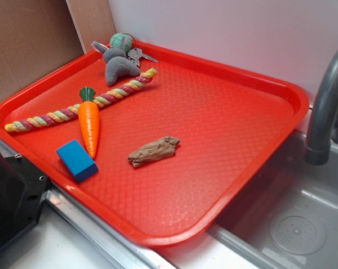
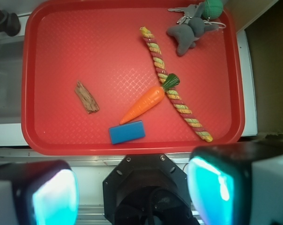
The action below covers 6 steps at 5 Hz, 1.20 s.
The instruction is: Grab the wood chip.
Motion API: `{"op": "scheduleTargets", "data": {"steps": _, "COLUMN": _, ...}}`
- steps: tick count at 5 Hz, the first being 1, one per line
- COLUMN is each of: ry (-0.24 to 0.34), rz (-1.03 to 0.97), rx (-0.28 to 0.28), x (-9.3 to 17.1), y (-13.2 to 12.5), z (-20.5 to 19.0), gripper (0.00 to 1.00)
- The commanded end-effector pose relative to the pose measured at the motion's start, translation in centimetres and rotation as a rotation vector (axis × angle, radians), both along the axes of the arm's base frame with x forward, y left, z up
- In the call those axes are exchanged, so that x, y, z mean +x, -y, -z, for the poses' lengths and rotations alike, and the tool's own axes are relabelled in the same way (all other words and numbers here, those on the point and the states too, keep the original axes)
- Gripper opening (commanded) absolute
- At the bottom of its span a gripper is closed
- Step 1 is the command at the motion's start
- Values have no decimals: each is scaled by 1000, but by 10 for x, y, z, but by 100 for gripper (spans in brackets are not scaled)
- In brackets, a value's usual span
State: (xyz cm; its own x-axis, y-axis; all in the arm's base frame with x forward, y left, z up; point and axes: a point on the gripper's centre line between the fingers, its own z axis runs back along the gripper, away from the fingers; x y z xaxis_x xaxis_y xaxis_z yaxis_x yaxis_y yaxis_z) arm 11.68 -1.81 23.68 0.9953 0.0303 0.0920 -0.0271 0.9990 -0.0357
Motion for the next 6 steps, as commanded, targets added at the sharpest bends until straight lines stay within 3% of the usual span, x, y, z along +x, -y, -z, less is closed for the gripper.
{"op": "scheduleTargets", "data": {"steps": 1, "ry": 0, "rz": 0, "rx": 0, "x": 0, "y": 0, "z": 0, "gripper": 100}}
{"op": "scheduleTargets", "data": {"steps": 2, "ry": 32, "rz": 139, "rx": 20, "x": 17, "y": 50, "z": 50, "gripper": 100}}
{"op": "scheduleTargets", "data": {"steps": 3, "ry": 37, "rz": 216, "rx": -19, "x": 31, "y": 66, "z": 98, "gripper": 100}}
{"op": "scheduleTargets", "data": {"steps": 4, "ry": 1, "rz": 290, "rx": -51, "x": 46, "y": 73, "z": 141, "gripper": 100}}
{"op": "scheduleTargets", "data": {"steps": 5, "ry": -35, "rz": 322, "rx": -24, "x": 53, "y": 75, "z": 162, "gripper": 100}}
{"op": "scheduleTargets", "data": {"steps": 6, "ry": -67, "rz": 275, "rx": 29, "x": 65, "y": 61, "z": 168, "gripper": 100}}
